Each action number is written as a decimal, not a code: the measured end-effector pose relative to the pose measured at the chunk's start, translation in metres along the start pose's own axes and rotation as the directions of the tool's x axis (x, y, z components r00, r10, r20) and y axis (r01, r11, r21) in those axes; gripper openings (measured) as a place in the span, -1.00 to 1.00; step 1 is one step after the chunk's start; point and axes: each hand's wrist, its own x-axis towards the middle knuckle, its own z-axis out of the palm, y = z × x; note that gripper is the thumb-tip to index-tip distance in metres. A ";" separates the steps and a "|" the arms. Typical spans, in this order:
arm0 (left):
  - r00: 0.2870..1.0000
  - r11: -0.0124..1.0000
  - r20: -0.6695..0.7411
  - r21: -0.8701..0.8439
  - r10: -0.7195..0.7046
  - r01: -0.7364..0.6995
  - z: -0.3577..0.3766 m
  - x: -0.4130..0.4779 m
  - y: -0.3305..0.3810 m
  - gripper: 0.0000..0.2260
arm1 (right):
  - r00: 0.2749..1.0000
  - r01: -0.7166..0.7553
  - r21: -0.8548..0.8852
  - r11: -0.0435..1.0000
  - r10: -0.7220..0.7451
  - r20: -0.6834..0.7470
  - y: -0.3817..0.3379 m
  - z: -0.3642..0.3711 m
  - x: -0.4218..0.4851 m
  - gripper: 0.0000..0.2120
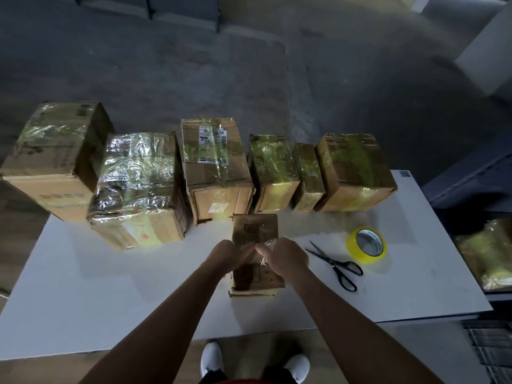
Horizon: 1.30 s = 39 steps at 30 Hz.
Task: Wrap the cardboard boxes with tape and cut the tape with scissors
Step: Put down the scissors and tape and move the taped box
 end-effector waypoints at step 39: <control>0.943 0.503 0.003 -0.846 0.334 -0.176 0.114 -0.042 0.166 -0.48 | 0.953 0.267 0.586 0.765 -0.300 -0.044 0.164 -0.184 0.059 -0.45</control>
